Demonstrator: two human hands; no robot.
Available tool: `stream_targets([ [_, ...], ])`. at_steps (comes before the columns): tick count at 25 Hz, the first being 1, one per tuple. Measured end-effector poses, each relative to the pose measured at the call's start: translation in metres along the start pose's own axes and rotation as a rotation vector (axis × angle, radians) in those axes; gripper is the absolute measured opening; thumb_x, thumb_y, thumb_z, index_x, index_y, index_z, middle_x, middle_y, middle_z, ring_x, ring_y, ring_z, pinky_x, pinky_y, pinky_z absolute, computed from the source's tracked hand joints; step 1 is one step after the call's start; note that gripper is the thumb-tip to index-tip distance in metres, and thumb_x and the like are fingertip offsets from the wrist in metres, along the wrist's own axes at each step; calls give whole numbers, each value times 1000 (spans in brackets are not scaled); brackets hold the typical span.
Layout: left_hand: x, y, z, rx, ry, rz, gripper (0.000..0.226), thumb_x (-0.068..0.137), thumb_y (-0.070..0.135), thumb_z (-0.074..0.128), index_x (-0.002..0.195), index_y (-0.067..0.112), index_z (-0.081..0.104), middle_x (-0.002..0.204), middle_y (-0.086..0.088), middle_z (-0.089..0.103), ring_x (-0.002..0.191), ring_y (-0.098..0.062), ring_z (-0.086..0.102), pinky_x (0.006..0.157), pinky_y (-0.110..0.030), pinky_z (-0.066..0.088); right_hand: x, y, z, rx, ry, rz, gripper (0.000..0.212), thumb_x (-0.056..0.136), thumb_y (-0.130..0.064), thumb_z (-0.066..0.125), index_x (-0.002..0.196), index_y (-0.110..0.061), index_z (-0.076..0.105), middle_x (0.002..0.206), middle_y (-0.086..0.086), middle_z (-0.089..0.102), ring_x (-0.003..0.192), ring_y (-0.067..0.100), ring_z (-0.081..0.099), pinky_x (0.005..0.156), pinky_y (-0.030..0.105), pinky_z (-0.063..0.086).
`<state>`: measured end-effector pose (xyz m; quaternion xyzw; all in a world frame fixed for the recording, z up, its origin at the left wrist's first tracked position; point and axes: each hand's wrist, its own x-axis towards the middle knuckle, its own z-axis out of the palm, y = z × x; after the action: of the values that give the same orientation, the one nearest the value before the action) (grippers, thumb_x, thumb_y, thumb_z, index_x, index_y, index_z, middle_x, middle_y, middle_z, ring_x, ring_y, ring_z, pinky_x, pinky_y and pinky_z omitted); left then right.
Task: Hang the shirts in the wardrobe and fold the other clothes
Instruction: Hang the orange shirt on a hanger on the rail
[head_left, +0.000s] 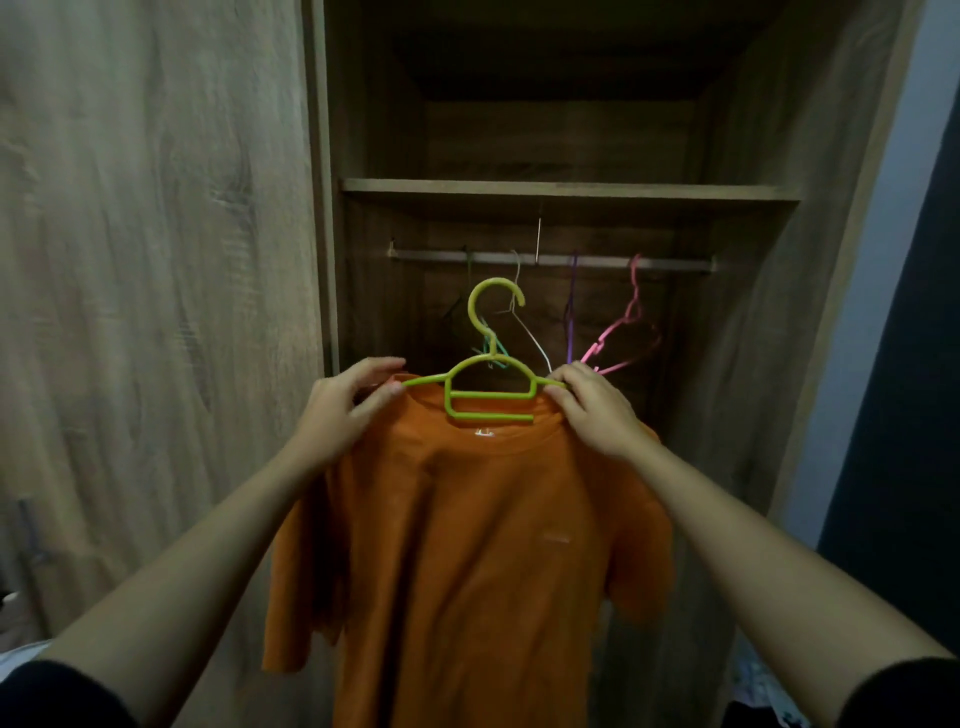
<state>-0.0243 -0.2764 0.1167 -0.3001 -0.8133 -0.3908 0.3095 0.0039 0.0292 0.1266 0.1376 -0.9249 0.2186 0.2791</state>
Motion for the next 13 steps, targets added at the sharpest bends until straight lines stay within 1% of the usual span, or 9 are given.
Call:
stream_targets([
  [1,2,-1,0,87,-90,11,32,90,25,59,122,19,58,107,9,60,99,-4,58,86,-21,46,0,-2,-3,21,3,-2,17,97,-30,44,104,-20,56,102,-5,51,100,11,49,92,40,43],
  [2,4,-1,-1,165,-152,32,30,91,25,58,119,18,59,104,6,60,94,-6,59,82,-21,46,-1,-2,-6,58,-14,-10,18,96,-31,46,108,-21,54,106,-4,52,102,11,49,93,42,44],
  [3,5,-3,-3,196,-163,49,23,91,25,57,113,20,60,98,5,61,88,-5,60,76,-19,45,-3,-1,-10,103,-53,-14,24,95,-32,48,116,-23,51,115,-3,52,108,12,49,96,42,44],
  [5,4,-4,-7,156,-103,33,13,92,24,56,104,25,59,89,6,60,81,1,57,67,-14,42,-6,6,-19,125,-126,9,43,95,-39,46,134,-25,38,134,2,47,122,18,45,103,43,39],
  [7,3,-7,-11,101,-42,-28,12,92,25,56,103,24,60,88,6,60,82,1,56,66,-14,43,-9,22,-26,-7,-154,74,51,94,-49,38,140,-27,31,140,3,46,125,22,45,104,44,38],
  [9,4,-11,-16,82,-14,-57,11,92,25,56,102,23,60,89,6,60,84,1,56,68,-14,44,-16,39,-30,-58,-183,178,62,86,-64,29,139,-31,32,135,3,51,119,24,52,100,46,42],
  [11,3,-14,-18,81,-35,-77,11,92,25,55,103,25,58,91,8,59,85,1,54,69,-14,42,-24,51,-33,-16,-232,252,76,72,-80,28,130,-33,39,123,1,56,108,24,58,93,47,48],
  [12,3,-17,-18,93,-53,-83,13,92,25,55,105,25,58,92,7,58,85,2,54,70,-14,42,-27,59,-32,1,-252,245,80,65,-87,27,120,-32,46,114,0,60,101,22,60,89,43,50],
  [13,2,-19,-18,111,-73,-88,17,92,24,55,109,23,58,94,5,58,85,2,53,71,-13,42,-29,65,-31,-13,-249,219,79,60,-91,27,107,-32,52,103,-3,62,93,19,62,84,39,51],
])
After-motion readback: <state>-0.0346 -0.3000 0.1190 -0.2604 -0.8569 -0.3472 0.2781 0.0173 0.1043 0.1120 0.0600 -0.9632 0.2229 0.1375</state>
